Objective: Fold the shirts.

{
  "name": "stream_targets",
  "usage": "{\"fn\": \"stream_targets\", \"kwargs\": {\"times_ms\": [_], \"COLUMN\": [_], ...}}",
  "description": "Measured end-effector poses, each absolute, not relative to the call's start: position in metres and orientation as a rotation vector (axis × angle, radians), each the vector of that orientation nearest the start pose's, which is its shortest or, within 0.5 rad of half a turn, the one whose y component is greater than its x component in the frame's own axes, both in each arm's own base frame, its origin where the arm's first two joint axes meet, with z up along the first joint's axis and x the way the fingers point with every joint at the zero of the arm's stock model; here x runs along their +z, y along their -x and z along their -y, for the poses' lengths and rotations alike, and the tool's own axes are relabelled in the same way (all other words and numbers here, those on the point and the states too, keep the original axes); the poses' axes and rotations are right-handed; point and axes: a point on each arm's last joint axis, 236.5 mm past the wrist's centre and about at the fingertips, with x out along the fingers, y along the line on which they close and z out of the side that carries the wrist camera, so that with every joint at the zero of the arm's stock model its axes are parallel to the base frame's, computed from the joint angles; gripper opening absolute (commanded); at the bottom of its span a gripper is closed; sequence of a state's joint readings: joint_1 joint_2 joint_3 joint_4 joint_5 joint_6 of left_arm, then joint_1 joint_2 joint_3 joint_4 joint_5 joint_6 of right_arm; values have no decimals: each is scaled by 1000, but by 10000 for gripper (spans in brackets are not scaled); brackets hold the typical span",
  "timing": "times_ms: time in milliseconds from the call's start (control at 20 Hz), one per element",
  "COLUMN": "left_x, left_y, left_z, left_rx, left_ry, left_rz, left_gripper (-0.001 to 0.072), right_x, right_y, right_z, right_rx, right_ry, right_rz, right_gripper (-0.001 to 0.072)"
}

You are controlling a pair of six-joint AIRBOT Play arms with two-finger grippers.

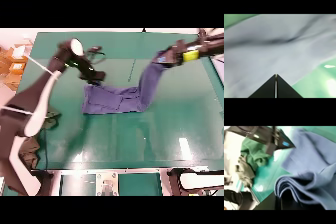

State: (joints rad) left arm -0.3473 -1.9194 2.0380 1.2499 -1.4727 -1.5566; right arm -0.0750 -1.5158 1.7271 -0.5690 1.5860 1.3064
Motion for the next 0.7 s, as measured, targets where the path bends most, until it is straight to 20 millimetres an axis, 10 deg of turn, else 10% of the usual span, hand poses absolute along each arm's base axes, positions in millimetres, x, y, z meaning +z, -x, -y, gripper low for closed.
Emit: {"fn": "stream_targets", "kwargs": {"times_ms": [200, 300, 450, 550, 700], "left_x": [62, 78, 87, 91, 93], "left_y": [-464, -461, -456, -454, -452], "left_z": [137, 105, 66, 49, 27], "left_rx": [-312, -259, -192, -170, -141], "left_ry": [-94, -103, -107, -104, -91], "left_rz": [-1370, -1365, -1378, -1385, -1393], "left_gripper": [26, 26, 26, 26, 26], "right_x": [145, 105, 33, 14, 16], "right_y": [-411, -408, -399, -411, -451], "right_z": [-297, -362, -439, -447, -399], "right_rx": [994, 1009, 979, 931, 841], "right_ry": [-462, -456, -456, -481, -522], "right_rz": [-1104, -1124, -1153, -1145, -1132], "right_gripper": [57, 544, 542, 481, 444]}}
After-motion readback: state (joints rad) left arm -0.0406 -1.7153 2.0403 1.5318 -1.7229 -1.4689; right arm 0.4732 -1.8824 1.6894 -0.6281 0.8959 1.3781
